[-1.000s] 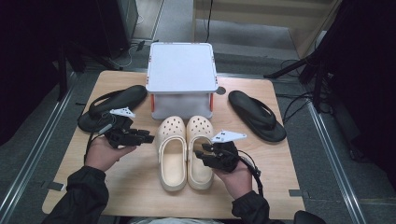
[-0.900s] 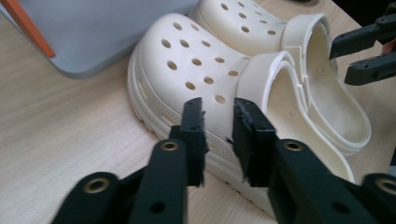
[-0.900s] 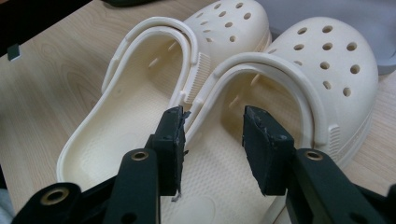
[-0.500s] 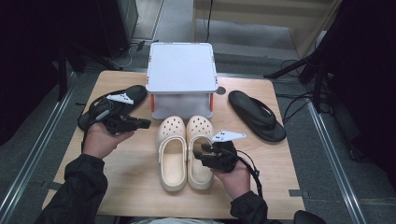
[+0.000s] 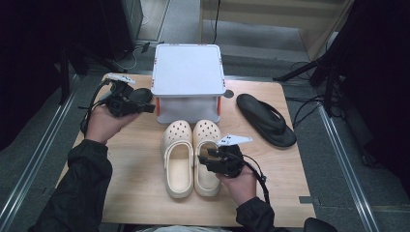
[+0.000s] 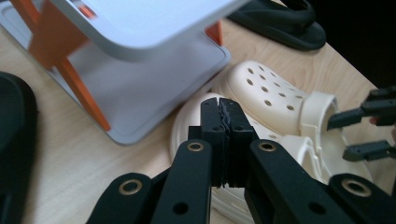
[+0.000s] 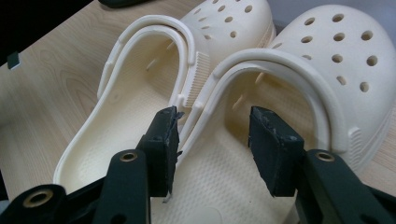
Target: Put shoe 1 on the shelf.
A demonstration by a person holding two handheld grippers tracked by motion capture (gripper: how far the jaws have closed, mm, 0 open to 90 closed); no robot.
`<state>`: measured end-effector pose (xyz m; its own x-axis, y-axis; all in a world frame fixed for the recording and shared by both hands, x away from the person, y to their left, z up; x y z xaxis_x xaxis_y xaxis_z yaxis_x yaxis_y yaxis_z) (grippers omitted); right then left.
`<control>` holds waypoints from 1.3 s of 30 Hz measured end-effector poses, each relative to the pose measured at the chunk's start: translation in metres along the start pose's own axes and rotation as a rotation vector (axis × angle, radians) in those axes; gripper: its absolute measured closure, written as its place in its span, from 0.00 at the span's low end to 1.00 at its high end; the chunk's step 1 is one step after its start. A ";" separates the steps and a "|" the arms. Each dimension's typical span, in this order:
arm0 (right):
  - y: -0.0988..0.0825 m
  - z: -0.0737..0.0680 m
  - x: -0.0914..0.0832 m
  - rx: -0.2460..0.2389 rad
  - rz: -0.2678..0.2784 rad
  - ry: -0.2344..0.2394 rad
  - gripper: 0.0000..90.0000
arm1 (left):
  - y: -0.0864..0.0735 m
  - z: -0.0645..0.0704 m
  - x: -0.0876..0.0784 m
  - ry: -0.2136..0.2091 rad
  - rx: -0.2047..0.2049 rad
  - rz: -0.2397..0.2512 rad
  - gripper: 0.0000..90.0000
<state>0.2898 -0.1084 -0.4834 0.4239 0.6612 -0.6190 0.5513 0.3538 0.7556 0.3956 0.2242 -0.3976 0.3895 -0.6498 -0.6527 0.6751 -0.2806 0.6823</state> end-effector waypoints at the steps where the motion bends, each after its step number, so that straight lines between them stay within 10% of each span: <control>1: 0.000 -0.001 0.001 0.004 -0.004 0.001 0.60 | 0.003 -0.001 0.000 -0.001 0.002 0.001 1.00; 16: -0.002 -0.006 0.009 0.026 -0.020 -0.010 0.58 | 0.046 -0.017 0.012 0.026 0.021 0.019 1.00; 39: 0.007 -0.020 0.037 0.100 -0.006 -0.113 0.43 | 0.049 -0.027 0.023 0.024 0.030 0.031 1.00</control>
<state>0.2953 -0.0686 -0.4967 0.4951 0.5788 -0.6480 0.6204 0.2867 0.7300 0.4546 0.2145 -0.3875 0.4249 -0.6419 -0.6383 0.6432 -0.2820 0.7119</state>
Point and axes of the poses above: each handheld gripper's, and its own axes: x roughly forward along the jaws, y roughly out of its top, z roughly to its right, the point moved 1 cm from there along x, roughly forward along the jaws, and after that the axes turned 2 degrees about -x, right-handed, at the moved point
